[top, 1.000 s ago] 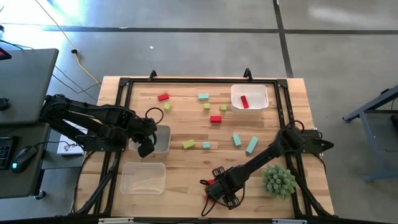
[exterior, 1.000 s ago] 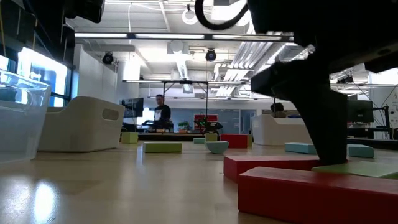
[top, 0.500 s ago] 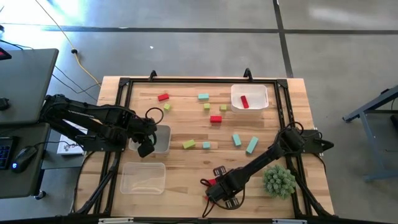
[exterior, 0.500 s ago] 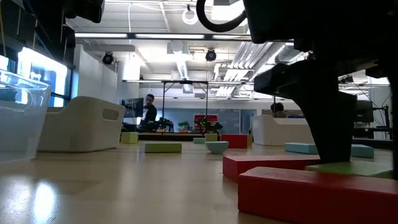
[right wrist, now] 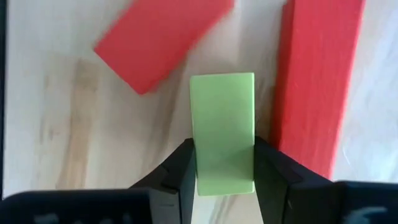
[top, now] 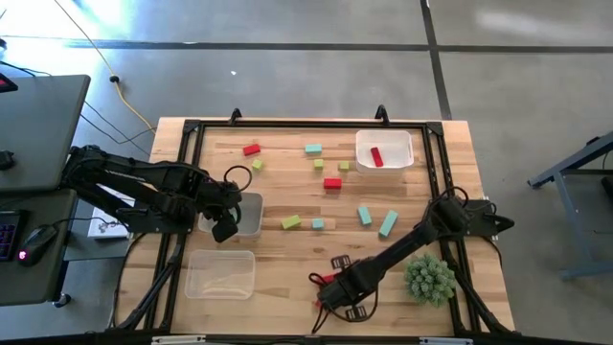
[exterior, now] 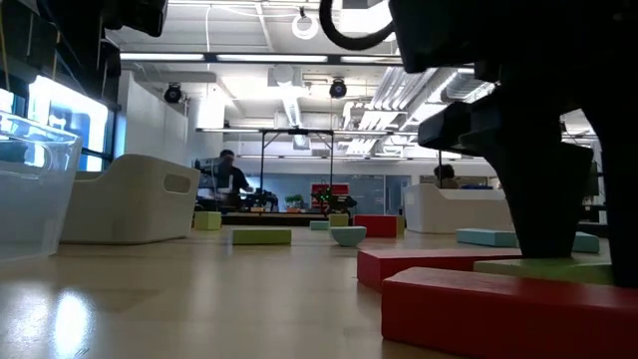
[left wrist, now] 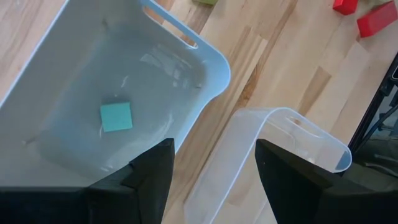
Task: Sort & place blocks by color
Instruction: Put the green block into the transparent bin
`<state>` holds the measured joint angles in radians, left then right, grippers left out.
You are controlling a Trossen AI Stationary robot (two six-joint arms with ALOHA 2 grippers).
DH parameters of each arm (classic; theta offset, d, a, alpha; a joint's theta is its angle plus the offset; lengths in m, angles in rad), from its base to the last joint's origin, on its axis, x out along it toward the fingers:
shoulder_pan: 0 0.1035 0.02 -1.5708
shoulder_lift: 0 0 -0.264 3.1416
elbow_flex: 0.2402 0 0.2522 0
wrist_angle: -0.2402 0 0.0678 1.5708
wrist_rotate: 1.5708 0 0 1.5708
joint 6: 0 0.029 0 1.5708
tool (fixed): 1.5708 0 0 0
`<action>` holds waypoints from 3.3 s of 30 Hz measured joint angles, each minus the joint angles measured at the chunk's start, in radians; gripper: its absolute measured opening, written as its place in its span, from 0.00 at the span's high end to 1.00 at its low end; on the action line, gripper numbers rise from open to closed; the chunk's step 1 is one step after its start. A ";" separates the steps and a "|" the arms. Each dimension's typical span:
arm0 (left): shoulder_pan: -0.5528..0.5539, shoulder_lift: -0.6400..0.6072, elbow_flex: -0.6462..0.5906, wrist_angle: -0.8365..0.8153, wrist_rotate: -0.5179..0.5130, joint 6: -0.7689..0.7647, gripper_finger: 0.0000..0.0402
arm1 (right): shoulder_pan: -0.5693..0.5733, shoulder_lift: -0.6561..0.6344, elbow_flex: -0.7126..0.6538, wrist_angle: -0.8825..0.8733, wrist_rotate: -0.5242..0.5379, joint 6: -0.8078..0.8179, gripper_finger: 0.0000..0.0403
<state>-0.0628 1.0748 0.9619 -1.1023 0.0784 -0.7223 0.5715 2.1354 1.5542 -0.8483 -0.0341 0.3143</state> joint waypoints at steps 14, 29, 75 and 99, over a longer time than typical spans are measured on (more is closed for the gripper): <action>0.006 0.000 0.000 0.022 0.000 -0.177 0.46 | -0.114 -0.139 0.000 -0.025 0.122 0.027 0.75; 0.117 0.000 0.000 0.423 -0.002 -0.166 0.46 | -0.265 -0.266 0.001 0.002 0.353 -0.046 0.75; 0.438 0.230 0.000 0.890 0.005 -0.021 0.46 | -0.574 -0.333 0.003 0.344 0.496 -0.367 0.75; 0.436 0.231 0.000 0.897 -0.017 0.004 0.92 | -0.574 -0.332 0.003 0.342 0.506 -0.372 0.76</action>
<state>0.3735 1.3056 0.9615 -0.2048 0.0615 -0.7179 -0.0029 1.8038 1.5570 -0.5067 0.4717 -0.0575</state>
